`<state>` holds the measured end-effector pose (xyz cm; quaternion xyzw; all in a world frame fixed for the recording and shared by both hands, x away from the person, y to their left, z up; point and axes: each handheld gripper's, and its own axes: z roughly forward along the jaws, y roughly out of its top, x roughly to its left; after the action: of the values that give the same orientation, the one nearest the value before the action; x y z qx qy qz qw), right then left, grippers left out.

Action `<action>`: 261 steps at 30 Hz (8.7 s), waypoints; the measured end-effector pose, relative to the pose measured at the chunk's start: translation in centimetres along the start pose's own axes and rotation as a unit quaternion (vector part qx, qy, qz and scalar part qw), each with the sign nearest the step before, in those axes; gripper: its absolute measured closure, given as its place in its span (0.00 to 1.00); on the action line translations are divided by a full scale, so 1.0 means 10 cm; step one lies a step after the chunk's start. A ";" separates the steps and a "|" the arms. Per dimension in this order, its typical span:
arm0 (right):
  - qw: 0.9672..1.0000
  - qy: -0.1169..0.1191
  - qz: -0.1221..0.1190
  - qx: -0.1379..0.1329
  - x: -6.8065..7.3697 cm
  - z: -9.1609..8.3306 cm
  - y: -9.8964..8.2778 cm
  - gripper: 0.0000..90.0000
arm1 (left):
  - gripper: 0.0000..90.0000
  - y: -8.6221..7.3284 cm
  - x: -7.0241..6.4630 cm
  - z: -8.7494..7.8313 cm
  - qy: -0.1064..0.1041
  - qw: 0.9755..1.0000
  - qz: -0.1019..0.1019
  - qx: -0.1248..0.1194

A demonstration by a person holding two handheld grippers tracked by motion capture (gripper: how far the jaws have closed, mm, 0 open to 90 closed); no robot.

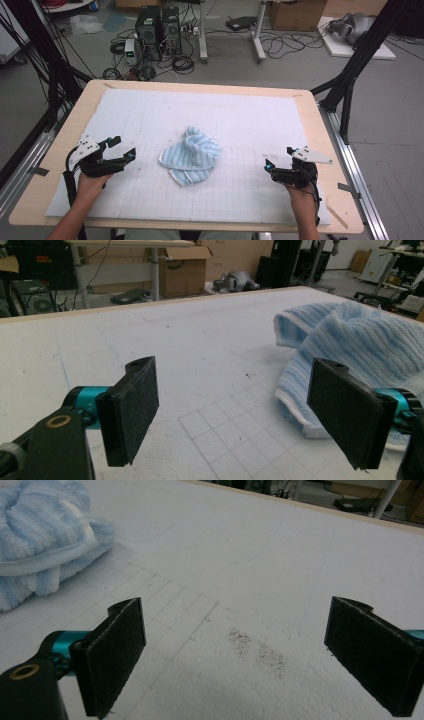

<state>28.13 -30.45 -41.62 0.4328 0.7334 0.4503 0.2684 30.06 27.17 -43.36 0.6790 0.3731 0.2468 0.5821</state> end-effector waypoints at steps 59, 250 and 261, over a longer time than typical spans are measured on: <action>0.999 0.033 0.005 -0.004 0.08 0.00 0.02 0.10 | 0.26 0.64 -0.53 0.70 -0.135 0.989 0.038 0.042; 0.987 0.148 -0.050 0.046 0.71 0.30 0.21 0.55 | 0.52 0.14 -0.14 0.18 -0.059 0.994 -0.029 0.084; 0.938 0.297 -0.150 0.102 1.62 0.82 0.19 0.43 | 0.52 0.15 -0.09 0.15 -0.049 0.995 -0.026 0.079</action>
<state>27.53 -12.32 -43.68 0.1896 0.8781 0.4356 0.0574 30.99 25.48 -42.15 0.7241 0.3797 0.1679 0.5508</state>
